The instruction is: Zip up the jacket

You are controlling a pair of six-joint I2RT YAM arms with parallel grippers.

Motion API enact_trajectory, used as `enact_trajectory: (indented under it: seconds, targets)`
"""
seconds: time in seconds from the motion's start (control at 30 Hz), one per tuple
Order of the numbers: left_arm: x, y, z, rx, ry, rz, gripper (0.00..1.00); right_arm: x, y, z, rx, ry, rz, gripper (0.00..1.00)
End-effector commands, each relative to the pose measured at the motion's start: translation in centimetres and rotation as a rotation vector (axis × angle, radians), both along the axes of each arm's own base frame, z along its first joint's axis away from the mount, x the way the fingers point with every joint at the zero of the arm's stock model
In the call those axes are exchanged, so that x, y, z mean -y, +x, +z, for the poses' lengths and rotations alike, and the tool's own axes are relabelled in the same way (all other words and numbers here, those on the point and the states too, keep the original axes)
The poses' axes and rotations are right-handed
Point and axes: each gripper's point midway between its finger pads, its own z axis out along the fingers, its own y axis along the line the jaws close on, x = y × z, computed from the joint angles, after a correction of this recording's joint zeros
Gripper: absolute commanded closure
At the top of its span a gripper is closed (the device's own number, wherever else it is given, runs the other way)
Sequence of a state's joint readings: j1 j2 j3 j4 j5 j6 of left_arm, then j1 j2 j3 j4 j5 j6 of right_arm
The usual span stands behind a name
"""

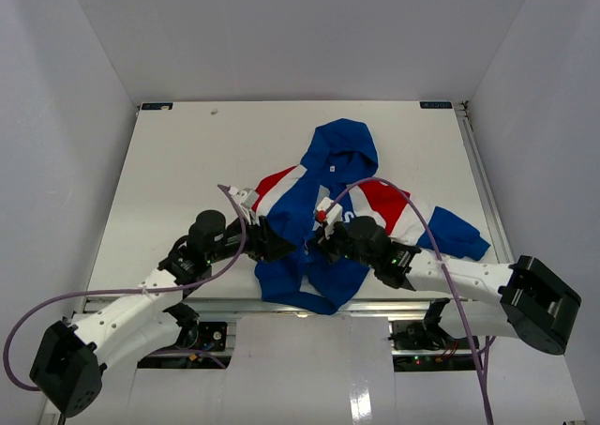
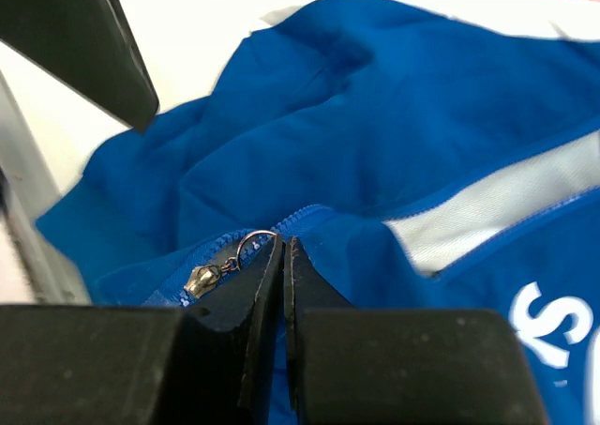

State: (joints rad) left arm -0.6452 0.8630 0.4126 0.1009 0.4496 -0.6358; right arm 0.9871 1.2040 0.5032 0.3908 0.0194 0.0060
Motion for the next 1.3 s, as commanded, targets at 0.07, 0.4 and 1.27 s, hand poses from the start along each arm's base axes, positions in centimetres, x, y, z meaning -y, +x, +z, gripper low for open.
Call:
enact_trajectory:
  seconds: [0.07, 0.4, 1.27]
  targets:
    - [-0.1, -2.5, 2.1, -0.141, -0.169, 0.0, 0.31, -1.3, -2.9, 1.6, -0.038, 0.147, -0.057, 0.92]
    - [0.4, -5.9, 3.2, -0.359, -0.46, -0.008, 0.43, -2.8, -2.3, 3.9, 0.012, 0.277, -0.161, 0.92]
    - [-0.3, -1.5, -2.3, -0.405, -0.407, 0.305, 0.51, -3.4, -2.1, 3.8, 0.037, 0.361, -0.188, 0.92]
